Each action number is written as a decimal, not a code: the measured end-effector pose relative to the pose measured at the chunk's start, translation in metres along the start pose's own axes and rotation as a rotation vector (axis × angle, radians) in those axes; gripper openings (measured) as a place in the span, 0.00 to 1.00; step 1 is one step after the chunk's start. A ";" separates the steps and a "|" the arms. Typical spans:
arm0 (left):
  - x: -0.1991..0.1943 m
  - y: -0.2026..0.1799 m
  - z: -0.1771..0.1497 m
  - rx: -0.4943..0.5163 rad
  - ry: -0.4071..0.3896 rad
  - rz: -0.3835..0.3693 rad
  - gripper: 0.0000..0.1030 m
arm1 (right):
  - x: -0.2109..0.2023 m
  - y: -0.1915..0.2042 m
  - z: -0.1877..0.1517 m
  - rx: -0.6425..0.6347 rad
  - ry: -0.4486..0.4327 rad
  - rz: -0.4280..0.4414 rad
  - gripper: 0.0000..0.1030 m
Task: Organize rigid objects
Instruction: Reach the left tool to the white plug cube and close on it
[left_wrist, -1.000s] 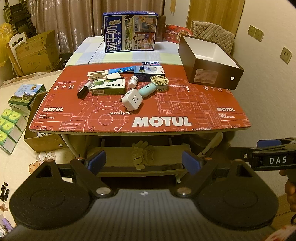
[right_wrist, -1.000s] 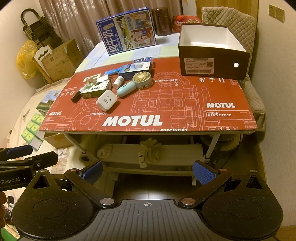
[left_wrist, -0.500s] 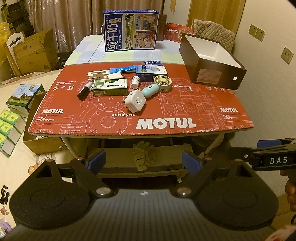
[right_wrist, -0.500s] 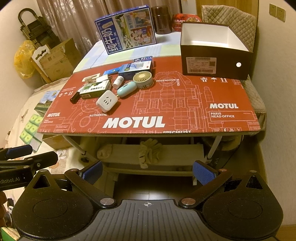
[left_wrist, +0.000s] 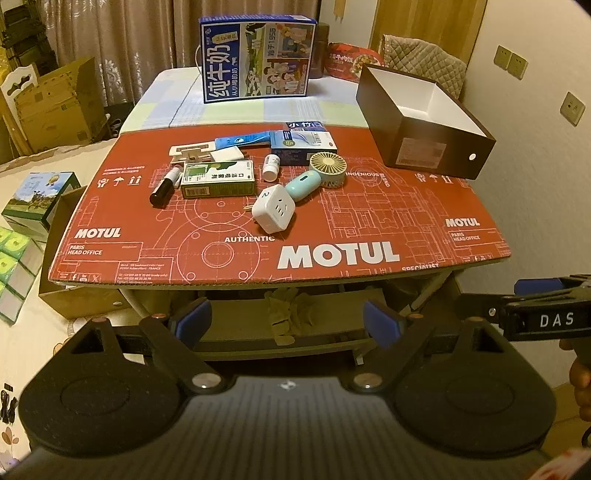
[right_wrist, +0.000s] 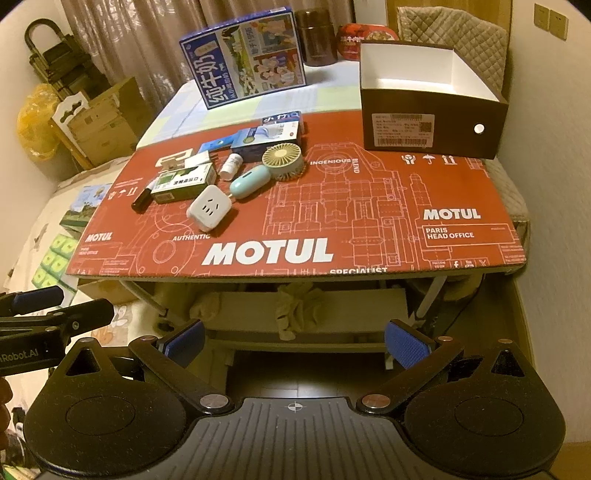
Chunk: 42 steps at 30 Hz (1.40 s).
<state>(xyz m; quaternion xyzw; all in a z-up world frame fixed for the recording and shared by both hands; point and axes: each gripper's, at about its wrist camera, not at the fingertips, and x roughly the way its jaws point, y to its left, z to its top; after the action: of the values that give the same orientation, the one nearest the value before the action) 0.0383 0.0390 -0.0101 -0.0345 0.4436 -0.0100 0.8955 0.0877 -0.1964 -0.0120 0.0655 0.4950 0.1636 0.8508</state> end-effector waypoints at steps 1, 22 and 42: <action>0.001 0.001 0.001 0.002 0.001 -0.001 0.85 | 0.001 0.000 0.001 0.002 0.000 -0.001 0.98; 0.068 0.015 0.024 -0.003 0.086 -0.044 0.85 | 0.040 -0.011 0.023 0.023 -0.025 0.015 0.98; 0.175 -0.034 0.074 0.264 -0.046 0.209 0.77 | 0.117 -0.074 0.129 -0.064 -0.019 0.114 0.98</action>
<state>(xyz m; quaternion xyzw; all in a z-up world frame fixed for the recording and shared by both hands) 0.2037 0.0009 -0.1022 0.1297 0.4190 0.0257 0.8983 0.2688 -0.2194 -0.0637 0.0682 0.4769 0.2269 0.8464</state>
